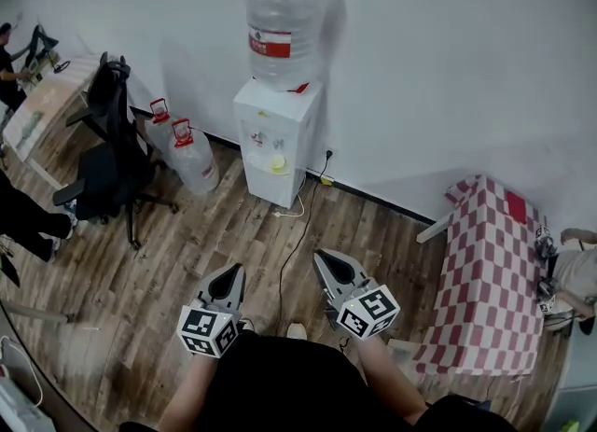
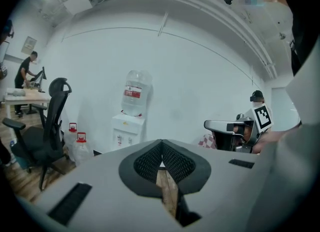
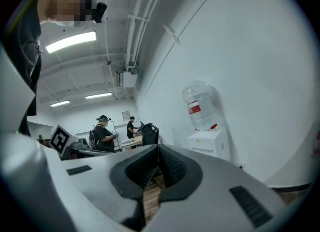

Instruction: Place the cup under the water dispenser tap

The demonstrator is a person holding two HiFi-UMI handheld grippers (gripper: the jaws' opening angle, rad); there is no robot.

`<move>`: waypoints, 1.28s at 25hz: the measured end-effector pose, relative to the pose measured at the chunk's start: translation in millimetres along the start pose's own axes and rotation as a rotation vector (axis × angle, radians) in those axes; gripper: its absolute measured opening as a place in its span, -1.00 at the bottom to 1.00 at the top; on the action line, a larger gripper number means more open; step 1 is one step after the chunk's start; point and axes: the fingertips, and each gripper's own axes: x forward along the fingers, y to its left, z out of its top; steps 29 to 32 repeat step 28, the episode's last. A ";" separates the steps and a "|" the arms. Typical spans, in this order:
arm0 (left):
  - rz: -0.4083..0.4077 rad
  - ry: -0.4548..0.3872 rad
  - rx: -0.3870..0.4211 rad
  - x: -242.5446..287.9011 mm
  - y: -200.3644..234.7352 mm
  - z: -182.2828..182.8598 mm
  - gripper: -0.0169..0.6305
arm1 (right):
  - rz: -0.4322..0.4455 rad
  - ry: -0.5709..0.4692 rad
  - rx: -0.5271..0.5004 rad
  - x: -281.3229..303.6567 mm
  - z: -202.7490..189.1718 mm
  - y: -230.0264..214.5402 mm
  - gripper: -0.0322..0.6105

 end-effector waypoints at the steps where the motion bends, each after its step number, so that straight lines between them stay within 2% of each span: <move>1: -0.011 -0.005 0.015 3.9 3.2 7.7 -0.91 | -0.011 -0.005 0.000 2.8 3.2 0.6 -0.83; 7: -0.044 -0.030 0.073 12.5 30.6 41.7 -0.90 | -0.068 -0.005 -0.021 15.8 11.1 6.1 -0.83; 11: -0.053 0.010 0.086 11.3 43.4 35.2 -0.91 | -0.132 0.020 -0.029 16.9 3.7 2.4 -0.83; 15: -0.079 0.058 0.066 10.8 49.8 21.0 -0.91 | -0.160 0.041 -0.042 18.4 -3.3 4.2 -0.83; 20: -0.107 0.059 0.071 14.4 52.8 24.9 -0.90 | -0.181 0.050 -0.044 20.5 -4.3 4.1 -0.83; 32: -0.095 0.036 0.093 19.5 60.9 31.4 -0.90 | -0.183 0.050 -0.055 24.5 -2.5 3.3 -0.83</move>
